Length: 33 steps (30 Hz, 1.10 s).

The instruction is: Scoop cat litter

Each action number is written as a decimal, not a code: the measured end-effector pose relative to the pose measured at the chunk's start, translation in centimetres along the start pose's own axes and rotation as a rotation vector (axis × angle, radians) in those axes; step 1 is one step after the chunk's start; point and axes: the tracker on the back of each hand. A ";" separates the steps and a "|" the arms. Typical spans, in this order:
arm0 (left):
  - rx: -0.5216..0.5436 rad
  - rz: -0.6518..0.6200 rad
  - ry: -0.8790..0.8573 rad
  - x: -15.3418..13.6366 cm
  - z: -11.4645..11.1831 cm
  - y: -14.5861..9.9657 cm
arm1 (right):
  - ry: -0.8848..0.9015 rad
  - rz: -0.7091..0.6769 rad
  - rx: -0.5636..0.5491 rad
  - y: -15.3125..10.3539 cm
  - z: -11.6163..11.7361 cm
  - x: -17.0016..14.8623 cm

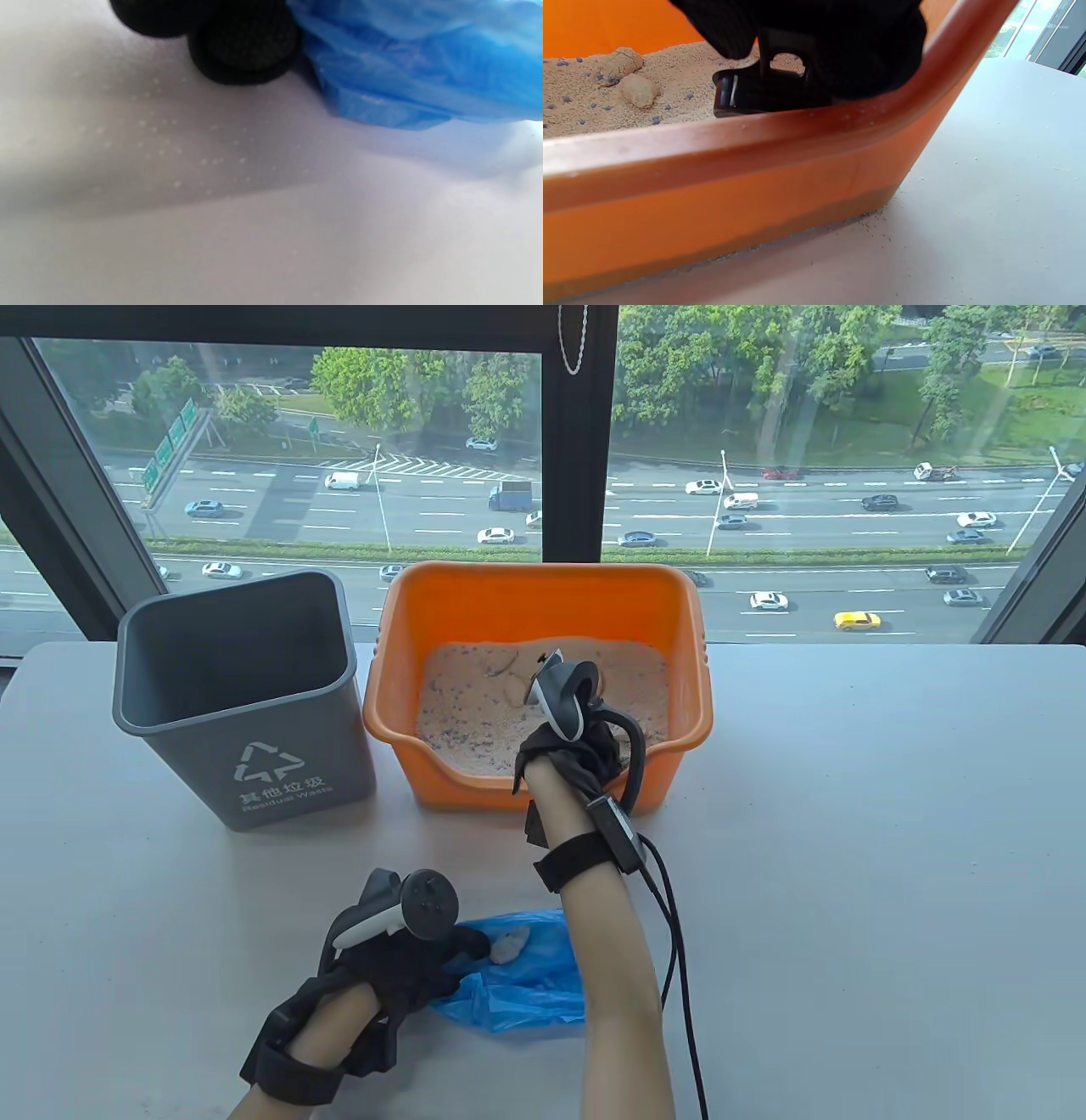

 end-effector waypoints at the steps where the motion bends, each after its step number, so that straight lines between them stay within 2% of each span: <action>1: -0.002 0.000 -0.001 0.0 0.0 0.0 | -0.014 0.026 -0.029 0.5 0.3 0.0; 5: -0.003 -0.002 -0.010 -0.1 0.0 0.0 | 0.078 0.064 -0.119 1.5 1.8 -0.5; 11: -0.003 -0.002 -0.011 -0.1 0.0 0.0 | 0.042 0.055 -0.248 0.2 2.9 -1.1; 16: -0.001 -0.002 -0.009 -0.1 0.0 0.0 | 0.151 0.008 -0.356 -1.0 3.3 -2.0; 24: -0.001 -0.003 -0.010 -0.2 0.0 0.0 | 0.232 -0.121 -0.498 -3.0 2.9 -3.0; 27: -0.001 -0.003 -0.011 -0.2 0.0 0.0 | 0.240 -0.113 -0.563 -3.8 2.3 -3.4; 30: 0.000 -0.002 -0.009 -0.2 0.0 0.0 | 0.236 -0.204 -0.536 -4.3 1.9 -3.6; 33: 0.001 -0.002 -0.009 -0.2 0.0 0.0 | 0.246 -0.190 -0.607 -4.9 1.9 -4.0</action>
Point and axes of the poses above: the tracker on the back of each hand, its own x axis roughly to the thumb side, its own y axis roughly from the wrist to the fingertips, z = x × y, and after that the axes turned 9 degrees about -y, right-handed
